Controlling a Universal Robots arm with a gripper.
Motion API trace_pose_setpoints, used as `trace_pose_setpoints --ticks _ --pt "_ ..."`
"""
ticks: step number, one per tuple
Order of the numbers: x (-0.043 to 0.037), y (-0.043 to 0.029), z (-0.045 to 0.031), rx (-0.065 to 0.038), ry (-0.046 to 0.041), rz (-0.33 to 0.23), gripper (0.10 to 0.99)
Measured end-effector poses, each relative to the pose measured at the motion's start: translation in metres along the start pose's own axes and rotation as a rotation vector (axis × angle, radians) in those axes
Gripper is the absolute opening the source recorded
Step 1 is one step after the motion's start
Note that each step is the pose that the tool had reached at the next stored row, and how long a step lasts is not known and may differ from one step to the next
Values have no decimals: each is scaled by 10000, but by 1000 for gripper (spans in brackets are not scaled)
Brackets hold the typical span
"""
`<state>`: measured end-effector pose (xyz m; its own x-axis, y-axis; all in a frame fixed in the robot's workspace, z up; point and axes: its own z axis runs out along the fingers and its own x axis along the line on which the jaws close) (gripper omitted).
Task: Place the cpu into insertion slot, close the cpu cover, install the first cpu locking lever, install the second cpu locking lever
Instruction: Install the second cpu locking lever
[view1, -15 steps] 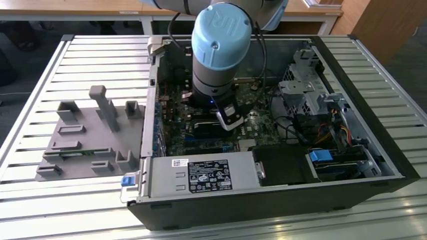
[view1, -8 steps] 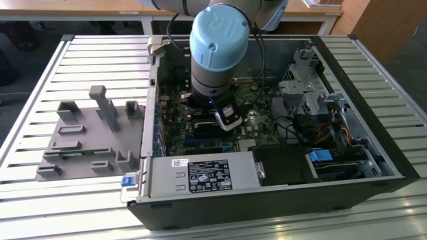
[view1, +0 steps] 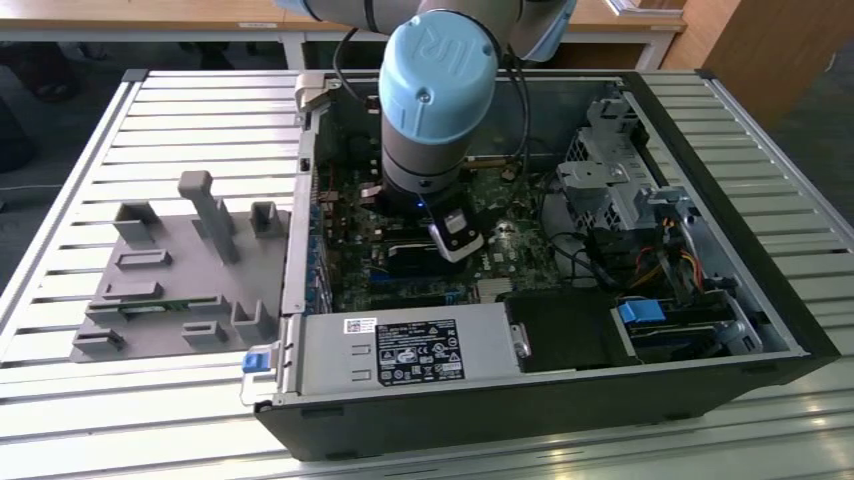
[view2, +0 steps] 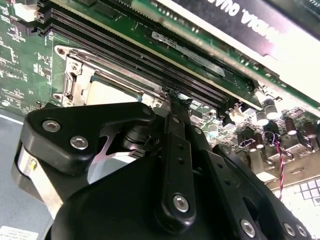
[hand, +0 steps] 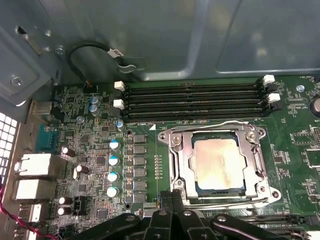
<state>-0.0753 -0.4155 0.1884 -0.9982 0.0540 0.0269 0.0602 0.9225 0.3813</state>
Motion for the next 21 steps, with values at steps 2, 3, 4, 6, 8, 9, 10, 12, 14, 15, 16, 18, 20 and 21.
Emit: trace_pose_setpoints --ticks 2,3,4,6,8,9,10,12,14,15,16,18,20,21 --pt "2 7 7 -4 -1 1 106" --pt "3 10 10 -4 1 0 106" --pt "4 15 14 -6 0 0 106" --pt "11 20 22 -14 0 -1 106" --pt "22 20 25 -18 2 0 106" --pt "24 19 27 -20 2 0 106" --pt "25 19 30 -22 2 -1 106" --pt "27 18 41 -23 1 -1 106" --pt "28 18 54 -23 1 0 106" --pt "28 17 55 -20 3 -1 106" --pt "29 17 55 -21 3 -1 106" --pt "29 17 56 -19 3 0 106" --pt "30 17 56 -16 1 0 106" --pt "34 17 56 -18 -1 0 106"
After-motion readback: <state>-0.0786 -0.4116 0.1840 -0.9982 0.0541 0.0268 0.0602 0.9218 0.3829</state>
